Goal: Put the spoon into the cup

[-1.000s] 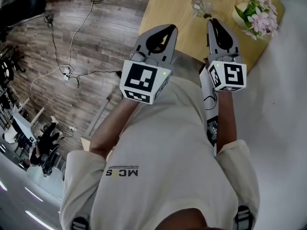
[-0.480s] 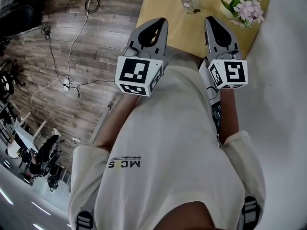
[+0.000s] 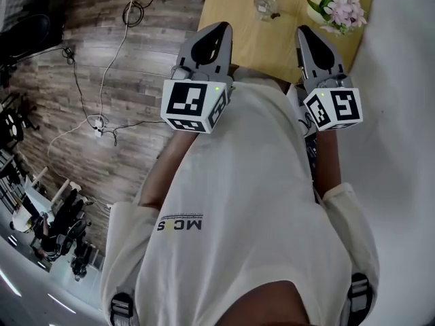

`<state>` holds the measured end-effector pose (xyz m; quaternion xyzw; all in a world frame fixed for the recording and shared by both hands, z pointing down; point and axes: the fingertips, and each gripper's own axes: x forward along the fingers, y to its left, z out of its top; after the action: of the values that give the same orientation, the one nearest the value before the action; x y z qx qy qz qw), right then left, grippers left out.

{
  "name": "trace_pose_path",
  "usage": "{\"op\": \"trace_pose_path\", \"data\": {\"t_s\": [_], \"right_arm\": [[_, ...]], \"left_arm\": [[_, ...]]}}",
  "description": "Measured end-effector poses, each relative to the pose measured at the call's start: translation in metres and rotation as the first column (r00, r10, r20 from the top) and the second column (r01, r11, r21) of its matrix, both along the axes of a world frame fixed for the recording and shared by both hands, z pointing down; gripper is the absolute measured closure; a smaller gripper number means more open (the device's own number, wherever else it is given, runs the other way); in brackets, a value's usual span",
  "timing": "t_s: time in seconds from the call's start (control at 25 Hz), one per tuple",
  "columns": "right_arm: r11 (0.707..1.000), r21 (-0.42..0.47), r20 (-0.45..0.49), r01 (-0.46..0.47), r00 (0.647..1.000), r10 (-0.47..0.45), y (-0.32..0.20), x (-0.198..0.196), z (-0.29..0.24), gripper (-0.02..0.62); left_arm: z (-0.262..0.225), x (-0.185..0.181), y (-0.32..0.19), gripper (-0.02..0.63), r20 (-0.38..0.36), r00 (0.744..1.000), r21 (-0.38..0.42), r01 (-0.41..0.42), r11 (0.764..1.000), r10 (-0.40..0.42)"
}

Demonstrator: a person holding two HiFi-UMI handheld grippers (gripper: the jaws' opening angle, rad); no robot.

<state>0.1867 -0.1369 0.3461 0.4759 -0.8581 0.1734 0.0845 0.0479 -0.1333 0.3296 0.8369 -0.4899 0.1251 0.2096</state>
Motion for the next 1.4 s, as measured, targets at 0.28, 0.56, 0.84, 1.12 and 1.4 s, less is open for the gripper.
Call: {"op": "trace_pose_path", "data": {"t_s": [0.28,0.56,0.84,1.12,1.4], "right_arm": [[0.998,0.037,-0.02,0.056,0.998,-0.056,0.002,0.001,-0.022,0.551],[0.995,0.034,-0.044,0.094,0.995,-0.093,0.017,0.006,-0.024,0.552],[0.995,0.034,-0.037,0.09,0.995,-0.089,0.022,0.005,-0.02,0.552],[0.996,0.037,-0.029,0.076,0.997,-0.075,0.018,0.007,-0.021,0.551],[0.997,0.036,-0.03,0.066,0.997,-0.064,0.013,0.01,-0.02,0.551]], "left_arm": [[0.004,0.005,0.006,0.595,-0.015,1.0,0.012,-0.012,1.0,0.012],[0.006,0.018,0.011,0.595,-0.023,0.999,0.014,-0.03,0.999,0.03],[0.006,0.019,0.013,0.595,-0.02,0.999,0.015,-0.031,0.999,0.032],[0.009,0.023,0.013,0.595,-0.02,0.999,-0.001,-0.043,0.999,0.043],[0.014,0.027,0.009,0.595,-0.02,0.998,-0.017,-0.055,0.998,0.055]]}}
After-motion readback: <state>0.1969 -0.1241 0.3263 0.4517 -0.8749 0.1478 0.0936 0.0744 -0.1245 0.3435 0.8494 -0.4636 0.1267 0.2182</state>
